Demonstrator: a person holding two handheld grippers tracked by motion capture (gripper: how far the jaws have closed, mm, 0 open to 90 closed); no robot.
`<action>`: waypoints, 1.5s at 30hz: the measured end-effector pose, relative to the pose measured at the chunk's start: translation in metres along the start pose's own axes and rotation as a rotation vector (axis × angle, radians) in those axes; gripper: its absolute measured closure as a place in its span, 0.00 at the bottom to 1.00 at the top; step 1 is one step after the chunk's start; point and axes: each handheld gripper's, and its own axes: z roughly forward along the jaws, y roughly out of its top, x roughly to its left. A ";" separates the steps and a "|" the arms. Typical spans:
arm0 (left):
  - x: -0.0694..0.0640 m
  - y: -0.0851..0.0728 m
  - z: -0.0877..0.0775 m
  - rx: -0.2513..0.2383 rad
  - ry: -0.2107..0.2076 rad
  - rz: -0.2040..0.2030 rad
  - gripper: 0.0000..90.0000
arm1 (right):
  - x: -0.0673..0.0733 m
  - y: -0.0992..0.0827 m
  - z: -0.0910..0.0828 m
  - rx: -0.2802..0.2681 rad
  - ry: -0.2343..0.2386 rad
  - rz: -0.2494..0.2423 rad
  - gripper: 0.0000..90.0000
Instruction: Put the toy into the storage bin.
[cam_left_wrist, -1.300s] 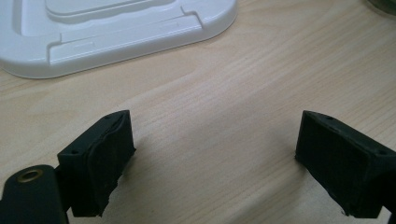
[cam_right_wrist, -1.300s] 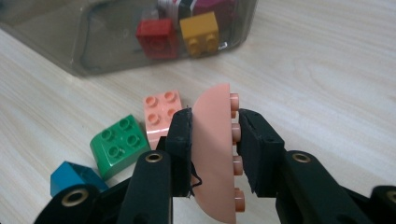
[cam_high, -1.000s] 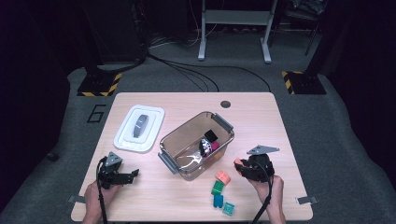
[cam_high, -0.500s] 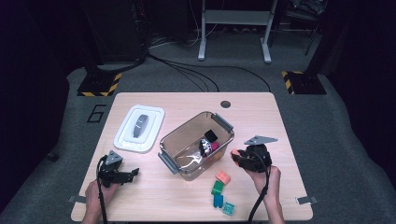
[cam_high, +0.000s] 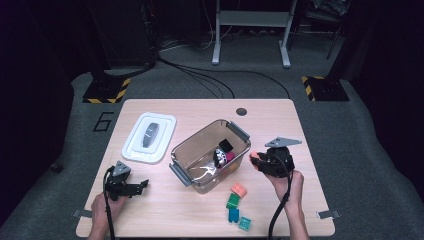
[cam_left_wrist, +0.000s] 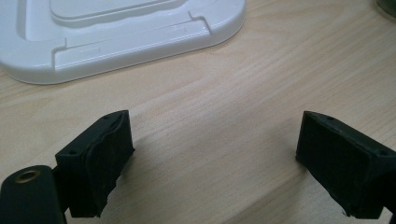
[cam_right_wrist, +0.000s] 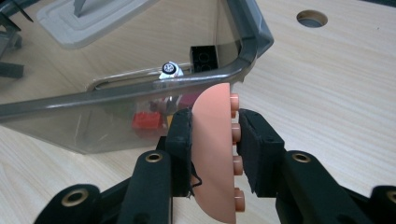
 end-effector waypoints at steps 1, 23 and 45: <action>0.000 0.000 0.000 0.000 0.000 0.000 0.12 | 0.000 0.002 -0.001 -0.002 -0.004 -0.004 0.74; 0.001 0.000 0.000 0.001 0.007 0.001 0.12 | 0.005 0.041 -0.009 -0.038 -0.016 -0.063 0.74; 0.002 0.001 0.000 0.005 0.017 -0.012 0.12 | 0.047 0.075 0.026 -0.026 0.079 -0.152 0.74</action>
